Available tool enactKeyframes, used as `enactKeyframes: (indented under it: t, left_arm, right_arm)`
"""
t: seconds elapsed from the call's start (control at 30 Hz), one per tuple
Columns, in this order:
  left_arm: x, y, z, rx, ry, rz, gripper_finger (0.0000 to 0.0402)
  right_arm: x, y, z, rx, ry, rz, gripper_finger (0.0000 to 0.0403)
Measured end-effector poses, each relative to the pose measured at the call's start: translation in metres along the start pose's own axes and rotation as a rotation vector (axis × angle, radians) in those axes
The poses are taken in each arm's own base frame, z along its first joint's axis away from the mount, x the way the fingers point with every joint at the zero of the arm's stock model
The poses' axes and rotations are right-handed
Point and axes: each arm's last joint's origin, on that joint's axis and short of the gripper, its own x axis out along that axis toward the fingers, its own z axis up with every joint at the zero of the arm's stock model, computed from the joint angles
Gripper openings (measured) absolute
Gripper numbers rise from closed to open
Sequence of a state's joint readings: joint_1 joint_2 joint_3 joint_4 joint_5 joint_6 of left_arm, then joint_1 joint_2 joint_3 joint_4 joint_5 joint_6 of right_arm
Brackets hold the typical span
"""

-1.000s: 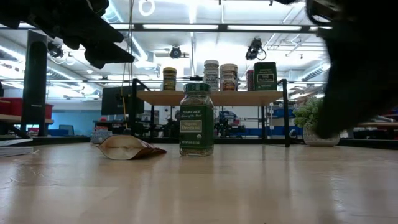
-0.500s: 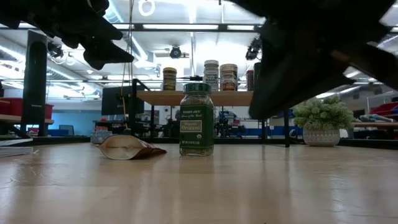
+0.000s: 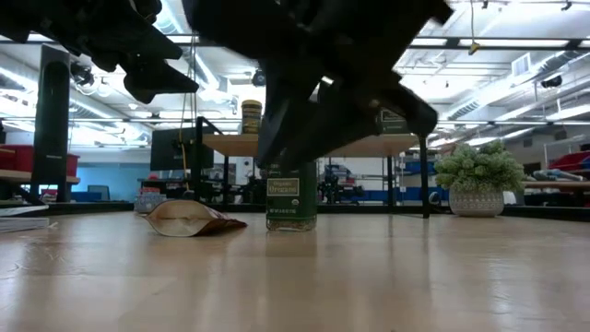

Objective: Shelf spices
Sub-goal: Put the green bottle seasoning on the shelf

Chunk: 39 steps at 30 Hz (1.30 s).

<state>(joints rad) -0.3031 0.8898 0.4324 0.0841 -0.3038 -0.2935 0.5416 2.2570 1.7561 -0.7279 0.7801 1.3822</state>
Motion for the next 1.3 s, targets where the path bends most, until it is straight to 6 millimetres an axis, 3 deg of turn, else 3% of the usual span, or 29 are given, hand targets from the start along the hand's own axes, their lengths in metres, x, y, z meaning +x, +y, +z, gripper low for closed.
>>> enactKeyframes:
  t: [0.37, 0.67, 1.03, 1.3]
  left_arm:
    - [0.000, 0.000, 0.000, 0.030, 0.001, 0.002, 0.0328]
    - [0.000, 0.000, 0.000, 0.031, 0.001, 0.002, 0.0328]
    - [0.000, 0.000, -0.001, 0.034, 0.008, 0.004, 0.0328]
    - [0.000, 0.000, -0.001, 0.034, 0.008, 0.003, 0.0328]
  right_arm:
    - [0.031, -0.017, 0.032, -0.015, -0.027, -0.133, 0.0111]
    - [0.037, -0.032, 0.035, -0.031, 0.131, -0.226, 0.0112]
    - [0.008, -0.046, 0.012, 0.065, 0.118, -0.394, 0.0115]
    - [-0.016, -0.030, -0.014, 0.162, 0.027, -0.241, 0.0115]
